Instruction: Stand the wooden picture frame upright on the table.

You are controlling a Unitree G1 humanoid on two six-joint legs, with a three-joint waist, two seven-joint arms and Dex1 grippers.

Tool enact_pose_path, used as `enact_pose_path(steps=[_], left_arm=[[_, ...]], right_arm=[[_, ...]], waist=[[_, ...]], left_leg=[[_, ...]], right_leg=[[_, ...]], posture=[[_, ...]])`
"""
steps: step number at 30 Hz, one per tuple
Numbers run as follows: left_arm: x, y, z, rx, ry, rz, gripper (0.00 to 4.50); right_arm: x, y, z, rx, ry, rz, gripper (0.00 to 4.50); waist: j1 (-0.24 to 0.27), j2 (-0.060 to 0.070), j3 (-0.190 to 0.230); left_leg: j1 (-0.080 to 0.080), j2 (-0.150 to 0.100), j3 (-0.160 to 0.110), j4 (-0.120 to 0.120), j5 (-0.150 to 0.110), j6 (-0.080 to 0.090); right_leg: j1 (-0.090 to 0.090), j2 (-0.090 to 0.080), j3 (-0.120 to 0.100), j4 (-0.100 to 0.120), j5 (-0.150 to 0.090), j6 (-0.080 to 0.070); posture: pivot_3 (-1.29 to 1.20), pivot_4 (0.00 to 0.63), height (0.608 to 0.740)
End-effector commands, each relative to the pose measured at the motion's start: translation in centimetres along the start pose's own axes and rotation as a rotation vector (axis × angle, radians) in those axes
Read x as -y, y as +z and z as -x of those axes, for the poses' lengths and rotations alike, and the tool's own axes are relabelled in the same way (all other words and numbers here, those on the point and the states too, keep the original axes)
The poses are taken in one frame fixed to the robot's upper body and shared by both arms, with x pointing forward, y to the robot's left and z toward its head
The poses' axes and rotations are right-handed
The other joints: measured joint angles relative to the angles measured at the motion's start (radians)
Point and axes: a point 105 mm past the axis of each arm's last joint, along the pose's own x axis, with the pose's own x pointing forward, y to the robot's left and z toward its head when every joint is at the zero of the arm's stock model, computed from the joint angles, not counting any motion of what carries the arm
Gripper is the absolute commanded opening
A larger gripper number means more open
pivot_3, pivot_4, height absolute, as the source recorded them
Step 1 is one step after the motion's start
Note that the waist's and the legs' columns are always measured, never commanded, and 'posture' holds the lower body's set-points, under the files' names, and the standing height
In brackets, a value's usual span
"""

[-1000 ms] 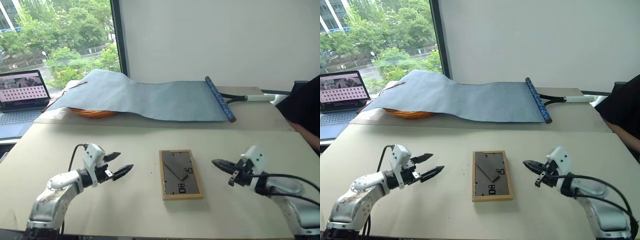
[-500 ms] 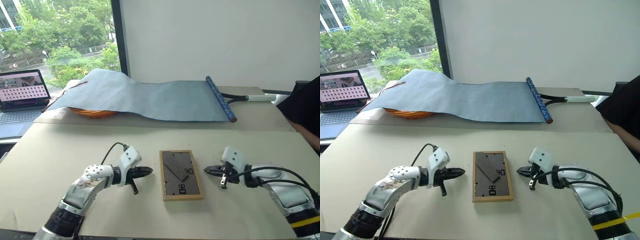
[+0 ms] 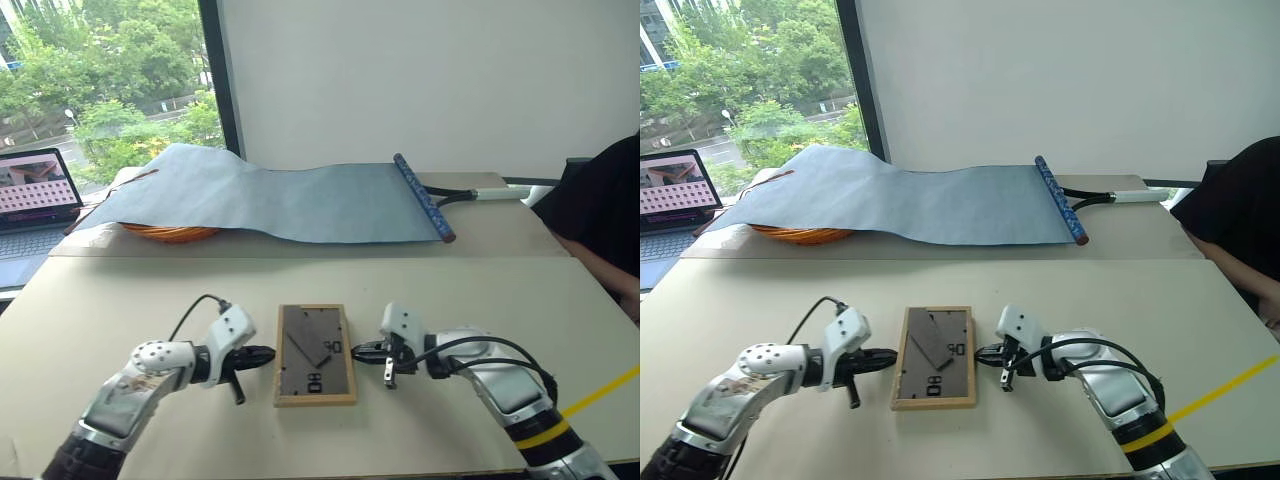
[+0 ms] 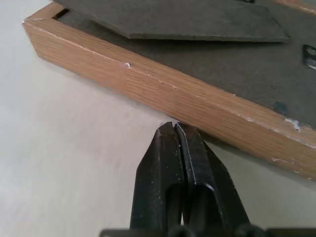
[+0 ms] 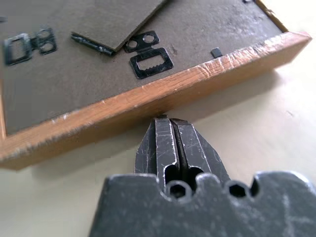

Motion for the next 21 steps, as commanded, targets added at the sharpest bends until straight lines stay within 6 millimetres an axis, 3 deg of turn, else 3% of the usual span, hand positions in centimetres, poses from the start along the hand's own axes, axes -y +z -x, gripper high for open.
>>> enact_pose_path(steps=[1,6,8,11,14,17,21], left_arm=[[-2.2,-1.8,2.6,-0.068,0.096,0.010,0.10],[-2.8,-1.9,3.5,-0.047,0.137,0.069,0.10],[-3.0,-1.1,3.6,0.033,0.181,0.231,0.10],[-2.6,0.9,4.5,0.168,0.179,0.564,0.81],[-2.2,2.1,6.5,0.218,0.099,0.719,2.04],[-0.2,1.1,7.5,0.097,-0.057,0.855,2.89],[2.1,-0.3,6.4,-0.046,-0.166,0.916,4.21]], right_arm=[[-0.7,0.2,-1.3,-0.010,0.043,0.002,0.00],[-0.6,0.4,-1.6,-0.011,0.045,0.006,0.00],[0.3,0.3,-0.7,-0.014,0.010,0.010,0.00],[1.7,0.4,1.3,-0.019,-0.048,0.026,0.00],[2.3,0.3,2.7,-0.021,-0.069,0.033,0.00],[2.1,0.5,3.4,-0.012,-0.052,0.039,0.00],[1.3,0.5,3.0,-0.003,-0.004,0.050,0.00]], waist=[[-0.003,0.000,0.000],[-0.004,0.000,0.000],[-0.005,0.000,0.000],[0.002,-0.001,0.001],[0.015,-0.006,0.004],[0.018,-0.007,0.004],[0.014,-0.006,0.004]], left_leg=[[0.000,0.000,0.000,0.000,0.000,0.000],[0.000,0.000,0.000,-0.001,0.000,-0.001],[0.000,0.000,0.000,-0.001,0.000,-0.001],[-0.001,0.000,0.000,0.000,0.000,-0.001],[-0.003,0.000,-0.001,0.001,-0.001,-0.001],[-0.003,0.000,-0.001,0.002,-0.001,-0.001],[-0.002,0.000,-0.001,0.001,-0.003,-0.003]], right_leg=[[0.000,0.000,0.000,0.000,0.000,0.000],[0.000,0.000,0.000,0.000,-0.001,-0.001],[0.000,0.000,0.000,0.000,-0.001,-0.001],[-0.001,0.000,-0.001,0.001,-0.002,0.000],[-0.002,0.000,-0.002,0.002,-0.002,0.001],[-0.002,-0.001,-0.002,0.002,-0.002,0.001],[-0.003,-0.001,-0.002,0.002,-0.004,-0.001]], posture=[[0.00,0.150,0.704],[0.00,0.150,0.704],[0.00,0.150,0.704],[0.00,0.150,0.704],[0.00,0.150,0.704],[0.00,0.150,0.704],[0.00,0.150,0.704]])
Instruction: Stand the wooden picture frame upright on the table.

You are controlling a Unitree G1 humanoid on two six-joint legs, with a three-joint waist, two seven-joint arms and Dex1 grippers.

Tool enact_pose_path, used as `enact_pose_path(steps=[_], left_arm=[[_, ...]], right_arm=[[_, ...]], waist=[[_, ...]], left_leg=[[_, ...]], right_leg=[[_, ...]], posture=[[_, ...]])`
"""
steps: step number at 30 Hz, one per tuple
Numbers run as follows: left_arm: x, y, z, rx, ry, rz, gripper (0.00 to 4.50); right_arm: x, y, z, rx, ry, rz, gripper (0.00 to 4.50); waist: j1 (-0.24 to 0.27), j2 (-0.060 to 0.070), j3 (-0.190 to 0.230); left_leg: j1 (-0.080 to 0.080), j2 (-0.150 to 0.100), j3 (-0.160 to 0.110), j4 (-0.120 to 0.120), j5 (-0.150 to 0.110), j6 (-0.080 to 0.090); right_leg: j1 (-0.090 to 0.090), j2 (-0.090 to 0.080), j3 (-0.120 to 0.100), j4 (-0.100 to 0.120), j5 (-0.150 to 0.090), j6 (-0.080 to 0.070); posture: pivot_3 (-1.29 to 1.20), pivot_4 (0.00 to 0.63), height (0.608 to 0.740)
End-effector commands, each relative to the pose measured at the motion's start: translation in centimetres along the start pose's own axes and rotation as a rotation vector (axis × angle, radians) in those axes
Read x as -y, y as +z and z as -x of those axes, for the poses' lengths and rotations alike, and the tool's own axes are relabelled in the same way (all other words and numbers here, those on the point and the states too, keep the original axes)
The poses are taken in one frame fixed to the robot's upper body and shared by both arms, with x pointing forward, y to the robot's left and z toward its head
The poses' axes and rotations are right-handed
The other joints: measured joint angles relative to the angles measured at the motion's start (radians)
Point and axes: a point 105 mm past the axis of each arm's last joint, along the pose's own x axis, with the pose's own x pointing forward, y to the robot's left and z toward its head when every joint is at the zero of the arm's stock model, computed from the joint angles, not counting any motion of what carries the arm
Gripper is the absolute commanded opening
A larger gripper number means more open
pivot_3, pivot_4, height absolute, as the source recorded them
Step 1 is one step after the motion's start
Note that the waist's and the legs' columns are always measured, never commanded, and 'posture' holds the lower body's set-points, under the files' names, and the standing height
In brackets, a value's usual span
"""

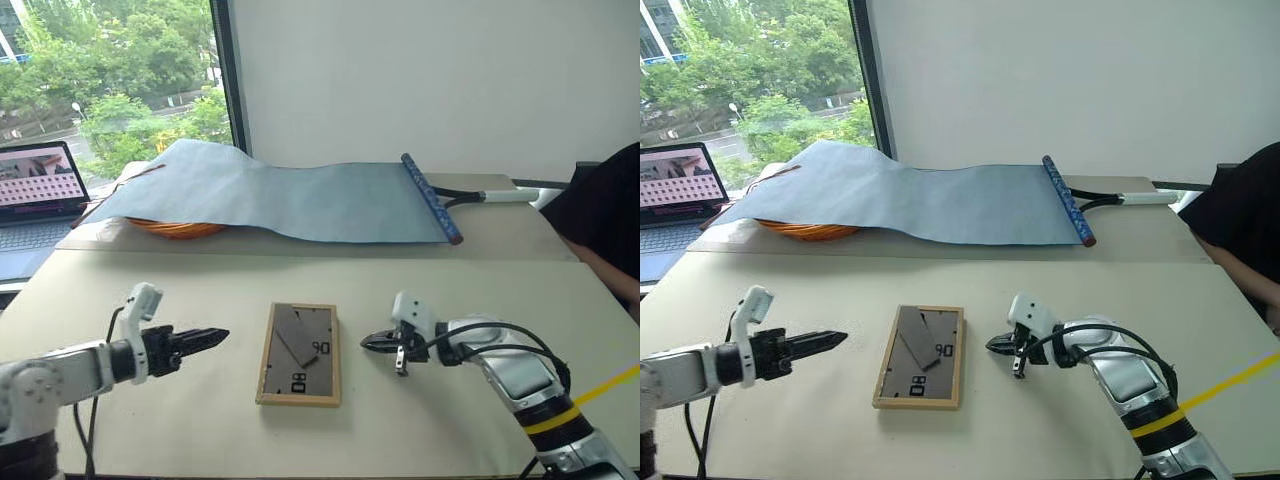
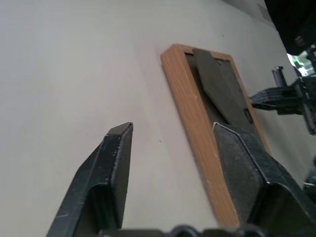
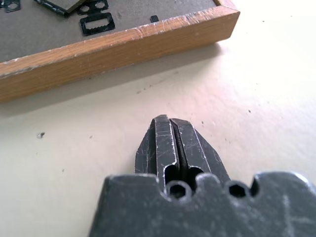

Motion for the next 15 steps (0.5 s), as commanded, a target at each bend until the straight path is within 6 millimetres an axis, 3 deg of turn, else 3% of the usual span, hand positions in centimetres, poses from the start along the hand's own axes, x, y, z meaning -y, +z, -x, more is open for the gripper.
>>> enact_pose_path(steps=[1,15], left_arm=[[1.0,-2.7,-1.9,-0.154,-0.085,0.061,4.45],[4.5,-5.6,-9.4,-0.250,-0.243,0.151,4.45]], right_arm=[[-0.8,1.3,-0.1,0.052,0.042,0.049,0.00],[-2.6,1.8,-1.9,0.081,0.087,0.033,0.00]], waist=[[0.002,0.000,0.000],[0.041,0.001,-0.001]], left_leg=[[0.000,0.000,0.000,0.000,0.000,0.000],[0.001,-0.013,-0.001,0.004,-0.002,0.003]], right_leg=[[0.000,0.000,0.000,0.000,0.000,-0.001],[0.003,-0.012,-0.002,-0.002,0.000,0.000]], posture=[[0.00,0.150,0.704],[0.00,0.150,0.704]])
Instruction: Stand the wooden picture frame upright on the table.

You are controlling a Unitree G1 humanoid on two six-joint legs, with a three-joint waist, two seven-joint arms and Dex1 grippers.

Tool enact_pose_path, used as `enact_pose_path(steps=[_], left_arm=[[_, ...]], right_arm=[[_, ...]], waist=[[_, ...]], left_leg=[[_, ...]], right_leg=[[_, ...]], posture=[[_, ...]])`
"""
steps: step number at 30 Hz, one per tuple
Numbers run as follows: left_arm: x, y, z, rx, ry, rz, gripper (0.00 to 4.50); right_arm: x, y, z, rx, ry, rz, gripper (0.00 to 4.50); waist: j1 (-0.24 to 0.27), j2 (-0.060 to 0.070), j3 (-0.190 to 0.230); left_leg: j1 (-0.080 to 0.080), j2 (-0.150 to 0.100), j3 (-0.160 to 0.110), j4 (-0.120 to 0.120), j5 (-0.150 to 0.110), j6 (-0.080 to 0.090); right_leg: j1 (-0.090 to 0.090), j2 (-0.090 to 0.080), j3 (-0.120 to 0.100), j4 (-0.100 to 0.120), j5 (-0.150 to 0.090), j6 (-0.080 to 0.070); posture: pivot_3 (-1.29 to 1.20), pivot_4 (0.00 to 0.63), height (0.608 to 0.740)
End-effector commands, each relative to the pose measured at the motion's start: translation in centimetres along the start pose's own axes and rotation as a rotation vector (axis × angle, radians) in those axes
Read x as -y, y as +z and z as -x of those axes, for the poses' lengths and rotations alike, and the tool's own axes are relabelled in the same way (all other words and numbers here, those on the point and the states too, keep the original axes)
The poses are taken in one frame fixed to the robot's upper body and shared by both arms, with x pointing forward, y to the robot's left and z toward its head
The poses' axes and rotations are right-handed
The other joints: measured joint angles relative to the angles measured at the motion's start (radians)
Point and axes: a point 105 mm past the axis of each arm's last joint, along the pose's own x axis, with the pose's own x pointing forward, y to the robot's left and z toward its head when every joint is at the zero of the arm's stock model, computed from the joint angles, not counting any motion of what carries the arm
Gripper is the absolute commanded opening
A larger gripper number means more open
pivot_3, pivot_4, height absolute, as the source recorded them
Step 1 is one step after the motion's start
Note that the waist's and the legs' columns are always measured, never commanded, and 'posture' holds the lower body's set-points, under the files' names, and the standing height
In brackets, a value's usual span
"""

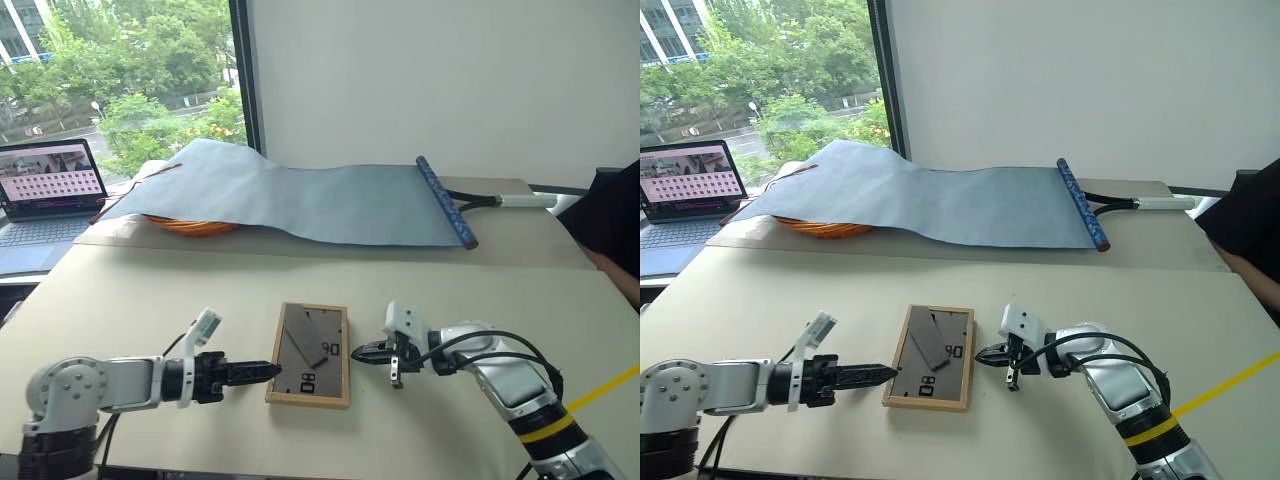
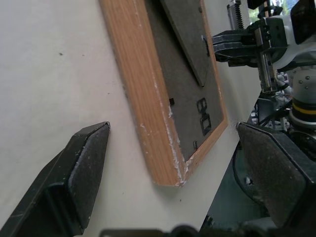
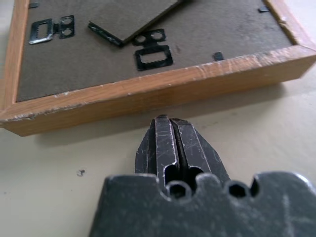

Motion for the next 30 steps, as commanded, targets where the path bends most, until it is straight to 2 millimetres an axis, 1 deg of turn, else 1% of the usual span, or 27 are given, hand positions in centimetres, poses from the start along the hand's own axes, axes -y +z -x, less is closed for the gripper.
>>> enact_pose_path(steps=[1,4,8,10,11,16,18,19,20,22,24,26,28,30], left_arm=[[-0.4,-2.8,-2.6,-0.118,-0.015,0.097,4.45],[-0.3,-3.2,-3.1,-0.137,-0.028,0.122,4.45],[0.0,-2.5,-3.2,-0.096,-0.052,0.145,4.45],[-0.2,-2.1,-2.7,-0.070,-0.040,0.154,3.91],[-0.2,-2.1,-2.5,-0.070,-0.040,0.150,3.76],[0.2,-1.5,-1.7,-0.040,-0.067,0.162,1.94],[0.4,-1.0,-1.5,-0.020,-0.083,0.173,1.38],[0.5,-0.7,-1.4,-0.011,-0.088,0.175,1.26],[0.6,-0.4,-1.3,-0.003,-0.091,0.176,1.19],[0.6,0.4,-0.9,0.019,-0.099,0.179,1.18],[0.5,1.2,-0.5,0.036,-0.091,0.181,1.18],[0.3,1.7,-0.1,0.033,-0.072,0.163,1.18],[0.7,1.8,0.2,-0.001,-0.081,0.133,1.18],[0.9,2.2,0.1,-0.024,-0.084,0.108,1.18]], right_arm=[[-0.4,1.3,-0.3,0.042,0.000,0.031,0.00],[-0.5,1.4,-0.6,0.047,0.000,0.026,0.00],[-0.7,1.5,-0.8,0.052,-0.002,0.018,0.00],[-0.7,1.4,-0.7,0.049,-0.009,0.015,0.00],[-0.6,1.4,-0.6,0.048,-0.011,0.015,0.00],[-0.3,1.4,-0.2,0.047,-0.030,0.012,0.00],[0.0,1.4,0.1,0.047,-0.042,0.014,0.00],[0.3,1.5,0.3,0.048,-0.054,0.015,0.00],[0.6,1.6,0.6,0.050,-0.065,0.017,0.00],[1.4,2.2,1.8,0.076,-0.098,0.004,0.00],[2.3,2.9,3.4,0.105,-0.127,-0.024,0.00],[2.9,4.1,4.9,0.153,-0.142,-0.069,0.00],[3.6,6.6,6.1,0.270,-0.128,-0.145,0.00],[3.5,8.8,6.7,0.354,-0.067,-0.197,0.00]], waist=[[0.002,0.000,0.000],[0.006,0.001,-0.001],[0.009,0.001,-0.001],[0.009,0.001,-0.001],[0.008,0.001,-0.001],[-0.004,0.000,-0.001],[-0.005,0.000,-0.001],[-0.005,0.000,-0.001],[-0.006,0.000,-0.001],[-0.007,0.000,-0.001],[-0.007,-0.001,-0.001],[-0.007,-0.001,0.000],[-0.011,-0.002,0.001],[-0.013,-0.002,0.001]], left_leg=[[0.000,0.000,0.000,0.000,0.000,0.000],[0.000,-0.001,0.000,0.001,0.000,0.001],[0.000,-0.001,0.000,0.001,0.000,0.001],[0.000,-0.001,0.000,0.000,-0.001,0.001],[0.000,-0.001,-0.001,0.000,-0.001,0.001],[-0.001,-0.001,-0.001,-0.002,-0.001,0.001],[-0.001,-0.001,-0.001,-0.002,-0.001,0.001],[-0.001,-0.001,-0.001,-0.002,-0.001,0.001],[-0.001,-0.001,-0.001,-0.002,-0.001,0.001],[-0.001,-0.001,-0.001,-0.001,-0.001,0.001],[-0.001,-0.001,-0.001,-0.001,-0.001,0.001],[-0.001,-0.001,-0.001,-0.001,-0.001,0.001],[-0.001,-0.001,-0.001,-0.001,-0.001,0.001],[-0.002,-0.001,-0.001,-0.002,-0.001,0.001]], right_leg=[[0.001,-0.001,0.000,0.000,0.000,0.000],[0.002,-0.001,-0.001,-0.001,0.000,0.001],[0.002,-0.001,-0.001,-0.002,0.000,0.001],[0.002,-0.001,-0.001,-0.002,0.000,0.001],[0.002,-0.001,-0.001,-0.002,0.000,0.001],[0.001,-0.001,-0.001,-0.002,0.000,0.000],[0.001,-0.001,-0.001,-0.002,0.000,0.000],[0.001,-0.001,-0.002,-0.002,0.000,0.000],[0.001,-0.001,-0.002,-0.002,0.000,0.000],[0.001,-0.001,-0.002,-0.002,0.000,0.000],[0.001,-0.001,-0.002,-0.002,0.000,0.000],[0.001,-0.001,-0.002,-0.002,0.000,0.000],[0.000,-0.001,-0.002,-0.002,0.000,0.000],[0.001,-0.001,-0.002,-0.002,0.000,0.000]], posture=[[0.00,0.150,0.704],[0.00,0.150,0.704],[0.00,0.150,0.704],[0.00,0.150,0.704],[0.00,0.150,0.704],[0.00,0.150,0.704],[0.00,0.150,0.704],[0.00,0.150,0.704],[0.00,0.150,0.704],[0.00,0.150,0.704],[0.00,0.150,0.704],[0.00,0.150,0.704],[0.00,0.150,0.704],[0.00,0.150,0.704]])
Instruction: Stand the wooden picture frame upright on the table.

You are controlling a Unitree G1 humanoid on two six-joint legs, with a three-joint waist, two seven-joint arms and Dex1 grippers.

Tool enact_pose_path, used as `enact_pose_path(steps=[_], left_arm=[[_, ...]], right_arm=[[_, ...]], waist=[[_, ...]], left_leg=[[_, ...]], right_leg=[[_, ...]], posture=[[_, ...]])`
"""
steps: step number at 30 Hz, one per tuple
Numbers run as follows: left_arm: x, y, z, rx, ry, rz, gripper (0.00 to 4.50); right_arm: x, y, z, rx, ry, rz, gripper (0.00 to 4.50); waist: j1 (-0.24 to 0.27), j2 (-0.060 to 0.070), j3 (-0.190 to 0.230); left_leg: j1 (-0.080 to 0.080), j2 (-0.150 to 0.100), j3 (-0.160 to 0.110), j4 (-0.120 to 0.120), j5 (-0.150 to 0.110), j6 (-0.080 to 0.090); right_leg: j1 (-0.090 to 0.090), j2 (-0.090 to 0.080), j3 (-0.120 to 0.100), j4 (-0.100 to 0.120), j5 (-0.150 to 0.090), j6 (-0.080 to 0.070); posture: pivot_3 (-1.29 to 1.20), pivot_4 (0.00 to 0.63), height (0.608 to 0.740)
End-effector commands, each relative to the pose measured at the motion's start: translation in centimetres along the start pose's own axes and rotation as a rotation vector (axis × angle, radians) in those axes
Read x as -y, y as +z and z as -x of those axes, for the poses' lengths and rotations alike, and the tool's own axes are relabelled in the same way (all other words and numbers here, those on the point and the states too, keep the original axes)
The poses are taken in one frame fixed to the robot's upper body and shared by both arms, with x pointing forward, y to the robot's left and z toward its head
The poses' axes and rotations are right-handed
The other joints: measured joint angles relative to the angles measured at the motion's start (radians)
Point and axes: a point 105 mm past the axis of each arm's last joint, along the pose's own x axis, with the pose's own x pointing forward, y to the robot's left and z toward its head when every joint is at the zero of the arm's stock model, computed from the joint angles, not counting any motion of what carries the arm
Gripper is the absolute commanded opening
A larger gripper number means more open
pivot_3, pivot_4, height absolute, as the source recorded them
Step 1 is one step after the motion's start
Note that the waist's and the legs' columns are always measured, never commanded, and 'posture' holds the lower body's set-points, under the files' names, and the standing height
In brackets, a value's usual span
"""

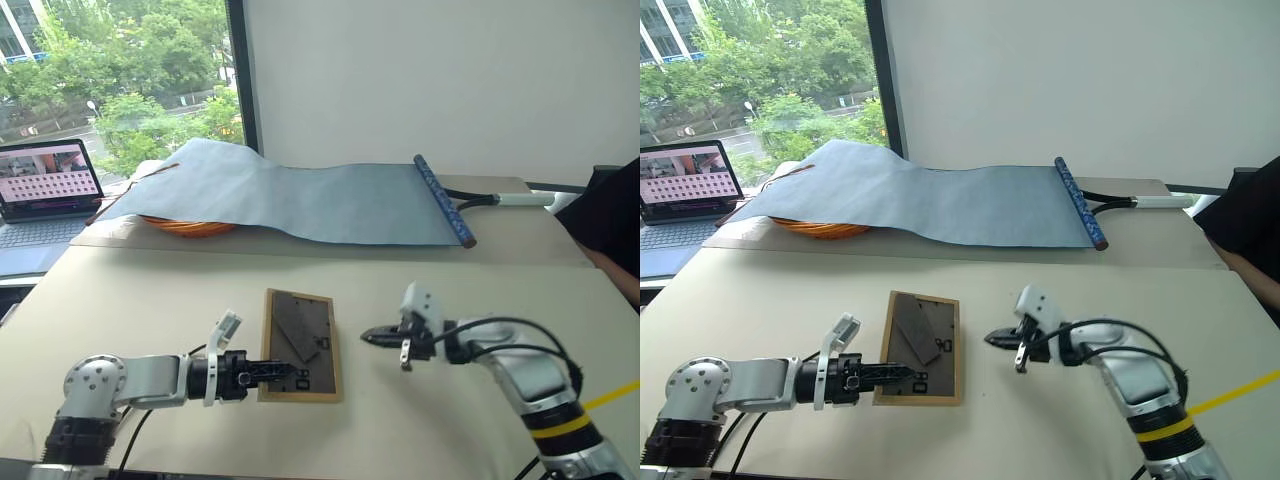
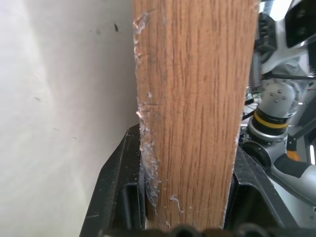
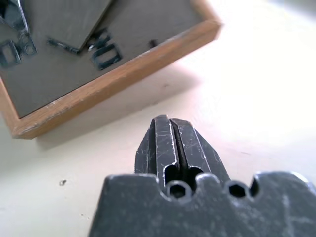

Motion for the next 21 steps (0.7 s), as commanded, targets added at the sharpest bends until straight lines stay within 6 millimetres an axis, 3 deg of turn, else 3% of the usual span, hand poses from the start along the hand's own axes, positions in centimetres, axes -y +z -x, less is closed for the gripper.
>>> enact_pose_path(steps=[1,2,5,8,14,17,21], left_arm=[[1.2,1.1,-0.3,-0.030,-0.034,-0.063,1.18],[1.4,1.5,-0.5,-0.035,-0.036,-0.077,1.18],[2.0,2.1,-0.8,-0.050,-0.051,-0.109,1.18],[2.6,2.3,-1.1,-0.075,-0.060,-0.144,1.18],[3.4,2.2,-1.5,-0.105,-0.082,-0.189,1.18],[4.0,2.4,-1.7,-0.111,-0.100,-0.205,1.18],[4.5,3.4,-1.4,-0.095,-0.112,-0.217,1.18]], right_arm=[[-1.2,5.2,0.1,0.159,0.119,-0.054,0.00],[-1.6,5.6,-0.4,0.161,0.152,-0.071,0.59],[-2.7,5.5,-1.9,0.125,0.224,-0.093,1.33],[-3.3,4.7,-3.8,0.087,0.258,-0.093,2.51],[-4.1,3.6,-5.6,0.061,0.312,-0.107,4.38],[-4.6,3.3,-6.2,0.052,0.345,-0.096,4.47],[-7.5,4.8,-6.0,0.144,0.504,-0.074,4.47]], waist=[[0.000,0.000,0.000],[0.001,0.000,0.000],[0.004,0.000,0.000],[0.006,0.000,0.000],[0.008,0.000,0.000],[0.008,0.000,0.000],[0.008,0.000,0.000]], left_leg=[[-0.001,0.000,0.000,0.000,0.000,0.000],[-0.001,0.000,0.000,0.000,0.000,0.000],[-0.005,0.000,-0.001,-0.001,0.000,0.000],[-0.012,0.000,-0.002,-0.001,0.000,0.000],[-0.021,0.000,-0.003,-0.001,0.000,0.000],[-0.021,0.000,-0.004,-0.001,0.000,0.000],[-0.021,0.000,-0.005,-0.001,0.001,0.000]], right_leg=[[-0.001,0.000,0.000,0.000,0.000,0.000],[-0.001,0.000,0.000,0.000,0.000,0.000],[-0.003,0.000,-0.002,0.000,0.000,0.000],[-0.009,0.000,-0.003,0.000,0.000,0.000],[-0.017,0.000,-0.005,0.001,0.000,0.000],[-0.016,0.000,-0.006,0.001,0.000,0.000],[-0.016,0.000,-0.006,0.001,0.000,0.000]], posture=[[0.00,0.150,0.704],[0.00,0.150,0.704],[0.00,0.150,0.704],[0.00,0.150,0.704],[0.00,0.150,0.704],[0.00,0.150,0.704],[0.00,0.150,0.704]])
